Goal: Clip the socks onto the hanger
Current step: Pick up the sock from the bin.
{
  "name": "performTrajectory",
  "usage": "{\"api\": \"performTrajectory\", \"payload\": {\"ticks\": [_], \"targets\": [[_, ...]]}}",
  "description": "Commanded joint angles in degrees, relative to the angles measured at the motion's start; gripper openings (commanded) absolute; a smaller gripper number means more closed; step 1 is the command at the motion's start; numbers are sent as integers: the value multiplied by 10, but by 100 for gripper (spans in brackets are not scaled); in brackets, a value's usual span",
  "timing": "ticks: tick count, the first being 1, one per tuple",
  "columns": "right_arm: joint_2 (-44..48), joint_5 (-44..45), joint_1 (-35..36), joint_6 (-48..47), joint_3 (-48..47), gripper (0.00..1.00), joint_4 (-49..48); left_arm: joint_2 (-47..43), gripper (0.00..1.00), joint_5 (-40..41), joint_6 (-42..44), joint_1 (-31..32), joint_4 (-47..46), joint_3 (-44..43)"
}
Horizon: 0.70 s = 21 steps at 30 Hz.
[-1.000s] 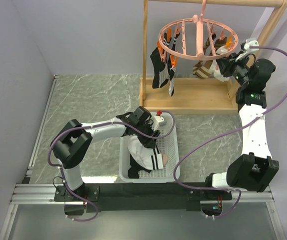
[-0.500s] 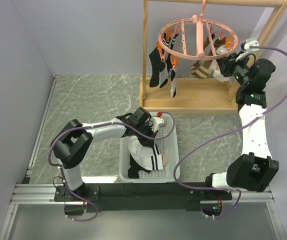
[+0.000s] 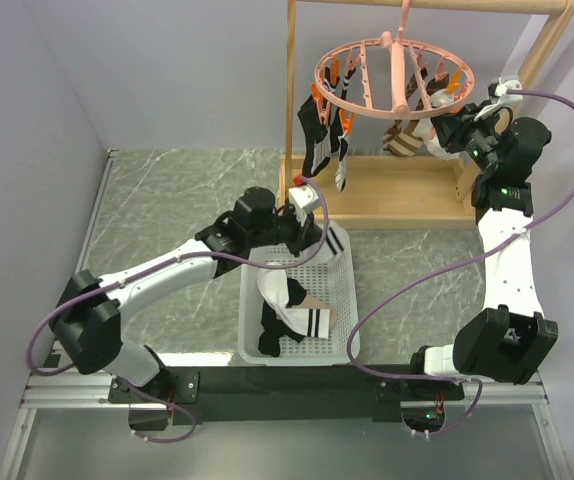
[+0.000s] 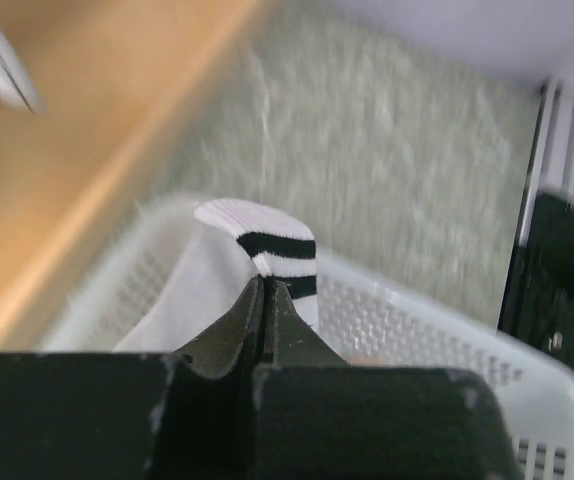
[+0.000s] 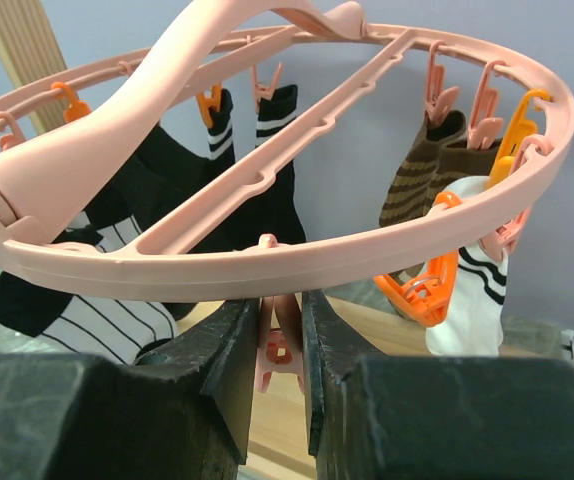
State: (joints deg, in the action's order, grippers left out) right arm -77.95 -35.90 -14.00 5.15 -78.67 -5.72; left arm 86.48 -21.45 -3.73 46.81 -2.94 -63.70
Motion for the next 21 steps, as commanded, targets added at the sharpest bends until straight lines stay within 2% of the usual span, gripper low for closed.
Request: {"api": "performTrajectory", "payload": {"ticks": [1, 5, 12, 16, 17, 19, 21], "targets": [[5, -18, 6, 22, 2, 0, -49, -35, 1, 20, -15, -1, -105, -39], [3, -27, 6, 29, -1, 0, -54, -29, 1, -22, -29, -1, -191, -57], [3, -48, 7, 71, 5, 0, -83, 68, 1, -47, -80, -1, -376, -98], [5, -47, 7, 79, 8, 0, -83, 127, 1, -70, -132, 0, -535, -96], [5, -44, 6, 83, 8, 0, -83, 139, 0, -72, -148, 0, -618, -94], [5, -39, 7, 93, 5, 0, -81, 179, 0, -58, -188, 0, -673, -106], [3, -39, 7, 99, 2, 0, -78, 213, 1, -61, -192, 1, -697, -134]]}}
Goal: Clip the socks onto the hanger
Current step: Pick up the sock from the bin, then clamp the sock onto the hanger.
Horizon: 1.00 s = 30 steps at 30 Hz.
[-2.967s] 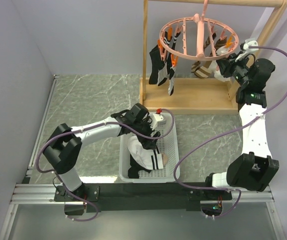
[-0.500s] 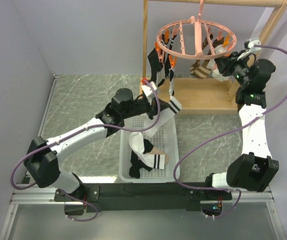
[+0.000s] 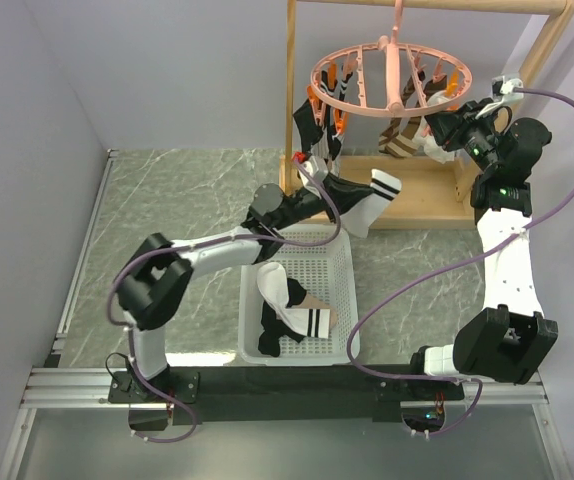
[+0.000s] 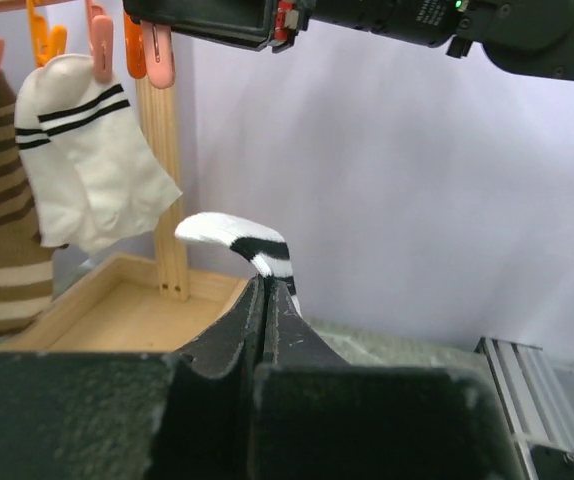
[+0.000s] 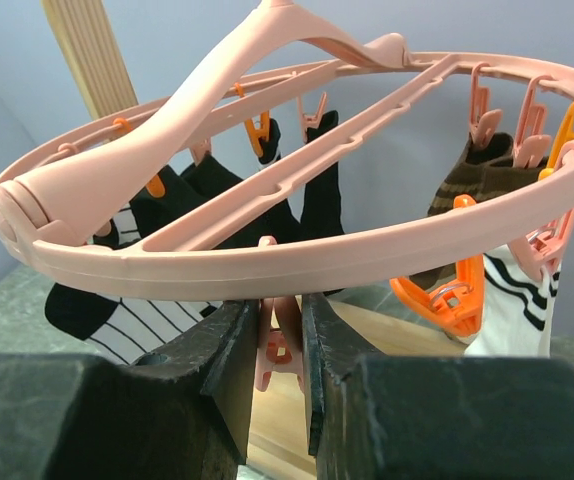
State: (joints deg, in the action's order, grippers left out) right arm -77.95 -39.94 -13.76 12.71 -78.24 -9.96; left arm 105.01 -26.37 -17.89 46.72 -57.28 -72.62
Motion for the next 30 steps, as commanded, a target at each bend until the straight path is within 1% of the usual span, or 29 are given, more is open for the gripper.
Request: {"api": "performTrajectory", "payload": {"ticks": [1, 3, 5, 11, 14, 15, 19, 20, 23, 25, 30], "targets": [[3, 1, 6, 29, -3, 0, -36, 37, 1, -10, -47, 6, -159, -55], [0, -4, 5, 35, -3, 0, -42, 66, 1, -4, -29, 9, -166, -81], [-1, -15, 6, 40, -2, 0, -48, 91, 1, 20, -17, 14, -160, -101], [-3, -15, 6, 45, 1, 0, -52, 123, 0, 121, 29, 19, -132, -152], [-5, -19, 5, 56, 1, 0, -53, 136, 1, 137, 68, 23, -112, -177], [-8, -16, 6, 58, -3, 0, -48, 140, 1, 136, 95, 26, -110, -186], [-17, 2, 6, 66, -21, 0, -20, 157, 1, 128, 160, 34, -106, -204], [-19, 3, 6, 68, -24, 0, -15, 164, 1, 130, 195, 36, -101, -210], [-26, -3, 6, 79, -27, 0, -27, 174, 0, 121, 235, 37, -96, -220], [-30, -13, 6, 90, -31, 0, -31, 179, 1, 114, 250, 38, -94, -227], [-36, -24, 6, 109, -36, 0, -33, 204, 1, 129, 273, 38, -100, -253]]}}
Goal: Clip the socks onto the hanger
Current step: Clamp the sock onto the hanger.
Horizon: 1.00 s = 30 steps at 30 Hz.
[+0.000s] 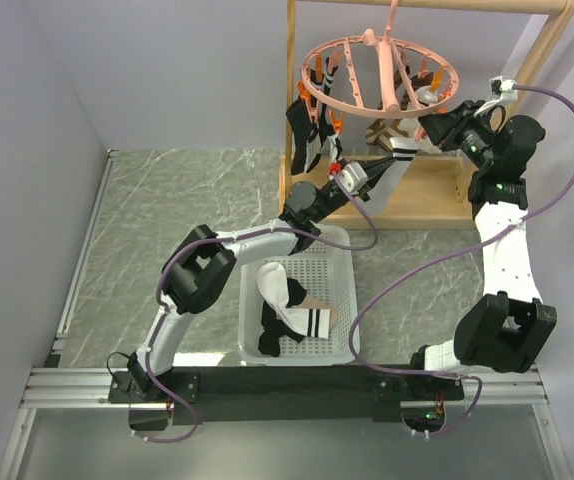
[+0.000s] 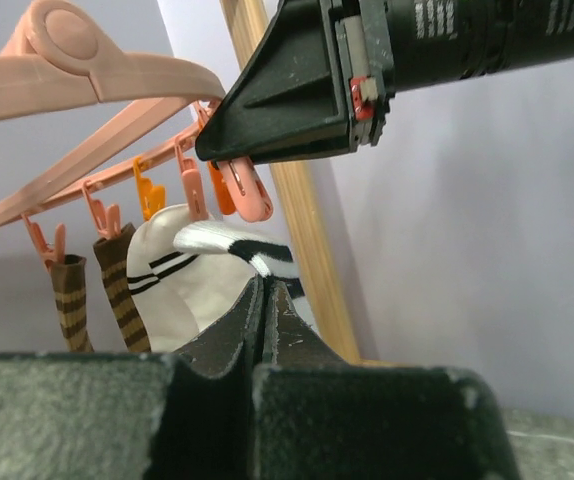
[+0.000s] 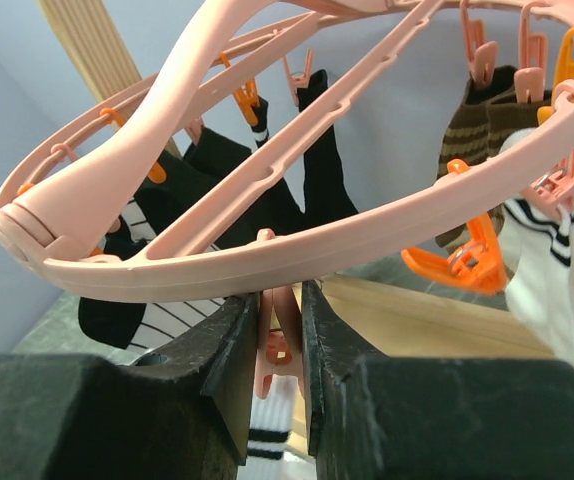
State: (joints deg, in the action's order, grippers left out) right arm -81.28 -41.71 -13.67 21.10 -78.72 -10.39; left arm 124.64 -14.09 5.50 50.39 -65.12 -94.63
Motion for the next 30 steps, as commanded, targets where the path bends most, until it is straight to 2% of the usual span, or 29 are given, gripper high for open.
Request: {"api": "performTrajectory", "payload": {"ticks": [1, 13, 23, 30], "targets": [[-3, -10, 5, 26, -31, 0, -30, 10, 1, 9, 39, 2, -26, -35], [2, -20, 5, 59, -19, 0, -54, 36, 0, -32, -15, -2, -93, -38], [8, 12, 5, 16, -38, 0, 2, 31, 1, -57, 63, 1, -116, -23], [6, -13, 4, 33, -44, 0, -24, 25, 1, -100, 56, 0, -137, -12]]}}
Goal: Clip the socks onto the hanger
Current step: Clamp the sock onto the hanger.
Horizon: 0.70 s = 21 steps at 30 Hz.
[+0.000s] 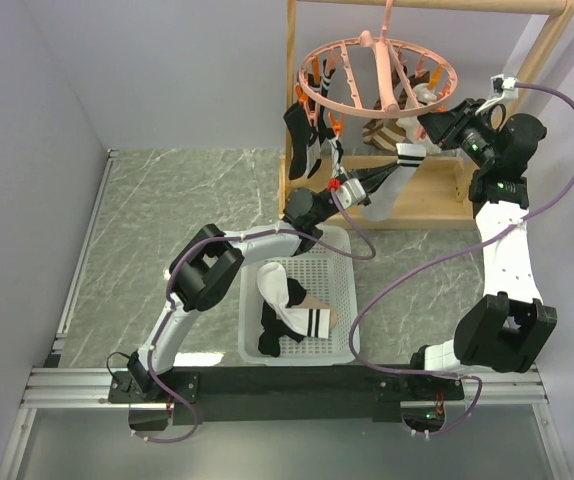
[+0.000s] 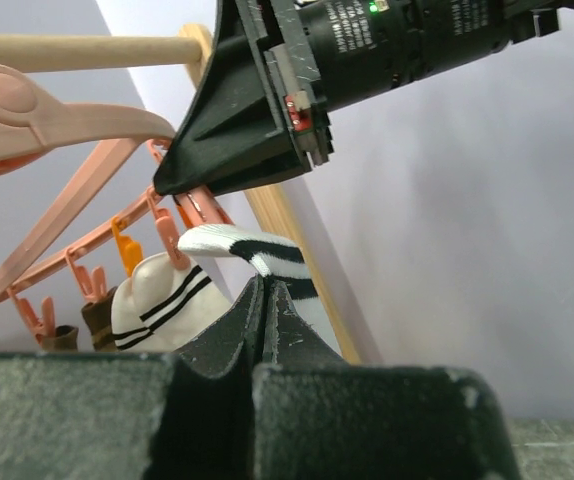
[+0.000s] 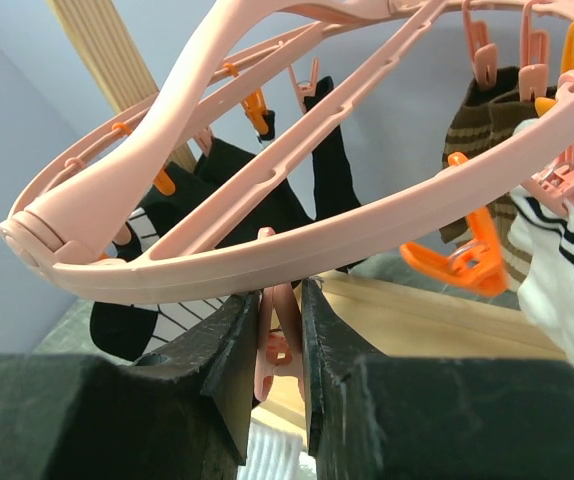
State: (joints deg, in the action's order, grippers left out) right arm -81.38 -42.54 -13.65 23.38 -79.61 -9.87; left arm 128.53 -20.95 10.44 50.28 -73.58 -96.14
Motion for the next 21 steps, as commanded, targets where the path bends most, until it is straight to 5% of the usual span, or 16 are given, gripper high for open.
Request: {"api": "performTrajectory", "payload": {"ticks": [1, 21], "targets": [[5, -4, 4, 11, -36, 0, -28, -14, 1, -34, 2, 0, -61, 4], [5, -62, 4, 5, -34, 0, -19, 15, 1, -18, 2, -7, -28, -77]]}}
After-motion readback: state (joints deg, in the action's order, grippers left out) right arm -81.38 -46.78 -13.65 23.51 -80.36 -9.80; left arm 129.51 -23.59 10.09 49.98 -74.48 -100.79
